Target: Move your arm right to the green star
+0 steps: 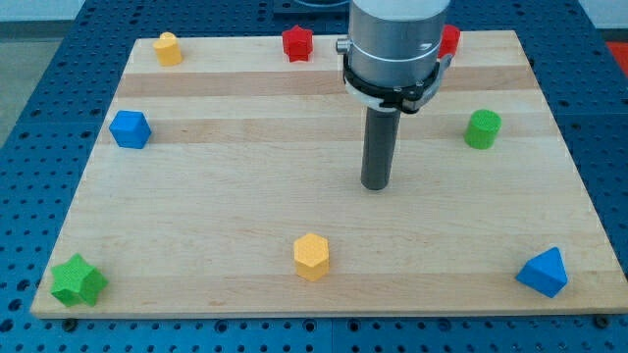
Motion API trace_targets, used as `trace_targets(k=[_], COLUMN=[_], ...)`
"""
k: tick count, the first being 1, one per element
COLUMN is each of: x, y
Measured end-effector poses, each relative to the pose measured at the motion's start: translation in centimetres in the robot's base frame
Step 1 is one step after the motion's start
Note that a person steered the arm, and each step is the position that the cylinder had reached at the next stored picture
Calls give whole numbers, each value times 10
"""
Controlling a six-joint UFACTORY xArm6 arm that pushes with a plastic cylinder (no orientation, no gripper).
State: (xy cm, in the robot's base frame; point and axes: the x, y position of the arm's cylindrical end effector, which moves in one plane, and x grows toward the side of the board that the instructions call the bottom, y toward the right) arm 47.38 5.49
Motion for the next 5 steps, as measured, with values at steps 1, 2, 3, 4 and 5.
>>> trace_targets(k=[1,2,3,4,5], x=[1,21,46,45,16], y=[0,0,-12,-17,-45])
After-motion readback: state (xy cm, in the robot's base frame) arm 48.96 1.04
